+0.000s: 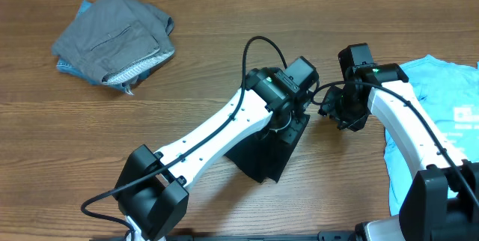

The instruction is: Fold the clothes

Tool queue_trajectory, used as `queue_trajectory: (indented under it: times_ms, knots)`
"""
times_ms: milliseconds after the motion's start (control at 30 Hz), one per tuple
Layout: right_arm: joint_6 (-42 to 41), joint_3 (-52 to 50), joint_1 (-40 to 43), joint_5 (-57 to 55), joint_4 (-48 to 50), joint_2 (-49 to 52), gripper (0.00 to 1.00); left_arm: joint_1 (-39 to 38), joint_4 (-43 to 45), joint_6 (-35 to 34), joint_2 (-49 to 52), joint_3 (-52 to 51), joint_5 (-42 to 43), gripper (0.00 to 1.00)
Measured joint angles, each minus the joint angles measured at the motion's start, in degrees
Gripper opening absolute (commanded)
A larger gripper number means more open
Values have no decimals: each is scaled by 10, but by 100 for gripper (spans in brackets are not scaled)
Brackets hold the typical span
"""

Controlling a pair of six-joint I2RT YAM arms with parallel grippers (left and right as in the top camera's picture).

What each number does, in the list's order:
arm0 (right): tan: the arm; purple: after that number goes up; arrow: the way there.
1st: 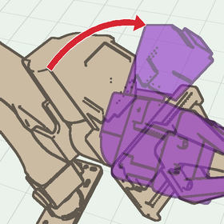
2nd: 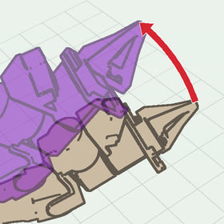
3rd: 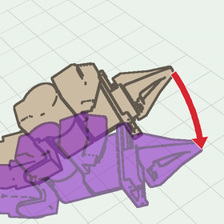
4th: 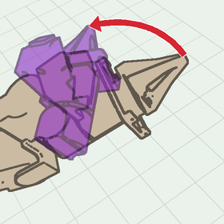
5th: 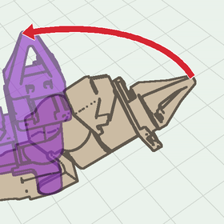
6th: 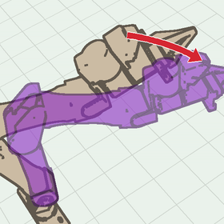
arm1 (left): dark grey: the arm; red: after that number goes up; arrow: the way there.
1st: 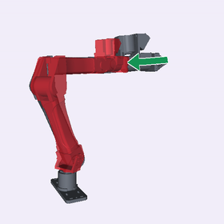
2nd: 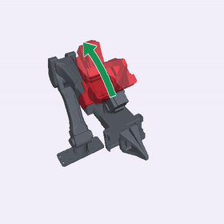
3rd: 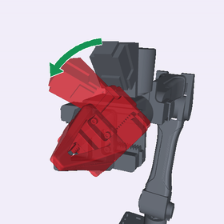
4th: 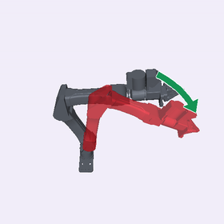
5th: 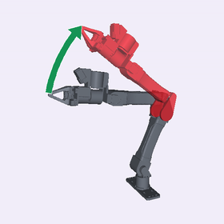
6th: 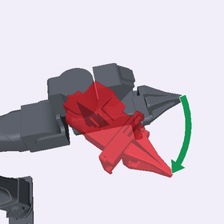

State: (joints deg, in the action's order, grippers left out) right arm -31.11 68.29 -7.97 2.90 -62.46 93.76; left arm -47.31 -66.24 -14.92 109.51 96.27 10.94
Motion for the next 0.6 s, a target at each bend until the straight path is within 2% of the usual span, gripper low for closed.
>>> queue_trajectory:
  times_ms: [100, 267, 400, 500, 567, 600]
  knots:
    - [1, 0, 0, 0, -2, 0, 57, 6, -28, -3, 0, 0, -21, 39]
    - [42, 0, 0, 30, -1, 0, 57, 52, -88, -9, 0, 22, -72, 57]
    - [79, 0, -4, 75, -9, 0, 57, 111, -93, -2, 0, 28, -100, 68]
    - [99, 0, -14, 110, -6, 0, 45, 158, -68, 18, 0, 27, -101, 69]
    - [124, -2, -23, 143, 11, 0, 28, 189, -39, 40, 0, 21, -82, 72]
    - [131, -2, -29, 155, 21, 0, 26, 203, -23, 52, 0, 14, -66, 72]
